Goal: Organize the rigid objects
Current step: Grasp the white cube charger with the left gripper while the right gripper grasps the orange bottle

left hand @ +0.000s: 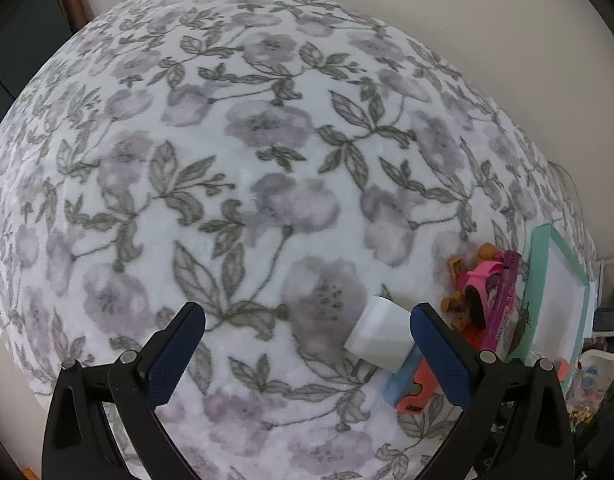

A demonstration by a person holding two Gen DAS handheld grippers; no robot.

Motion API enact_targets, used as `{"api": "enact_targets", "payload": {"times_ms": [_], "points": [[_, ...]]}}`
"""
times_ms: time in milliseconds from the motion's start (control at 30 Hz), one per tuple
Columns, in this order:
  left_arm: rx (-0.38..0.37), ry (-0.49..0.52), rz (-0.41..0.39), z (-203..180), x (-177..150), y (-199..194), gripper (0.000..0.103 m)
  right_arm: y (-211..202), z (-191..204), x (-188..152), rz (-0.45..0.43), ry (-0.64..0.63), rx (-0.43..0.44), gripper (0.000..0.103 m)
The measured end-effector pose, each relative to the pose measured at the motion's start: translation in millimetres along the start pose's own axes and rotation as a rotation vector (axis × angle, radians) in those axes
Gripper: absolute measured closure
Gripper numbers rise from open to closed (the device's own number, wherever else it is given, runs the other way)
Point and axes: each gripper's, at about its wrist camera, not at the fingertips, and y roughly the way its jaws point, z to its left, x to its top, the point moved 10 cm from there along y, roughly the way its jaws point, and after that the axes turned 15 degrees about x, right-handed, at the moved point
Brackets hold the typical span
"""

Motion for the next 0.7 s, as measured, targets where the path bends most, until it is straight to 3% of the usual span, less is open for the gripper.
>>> {"api": "enact_targets", "payload": {"times_ms": [100, 233, 700], "points": [[-0.023, 0.021, -0.001, -10, -2, 1, 0.001, 4, -2, -2, 0.006, 0.001, 0.001, 0.026], [-0.035, 0.046, -0.007, -21, -5, 4, 0.001, 9, -5, -4, 0.015, 0.008, -0.001, 0.027], [0.018, 0.145, -0.022, -46, -16, 18, 0.001, 18, -9, -7, 0.025, -0.002, -0.019, 0.047]]}}
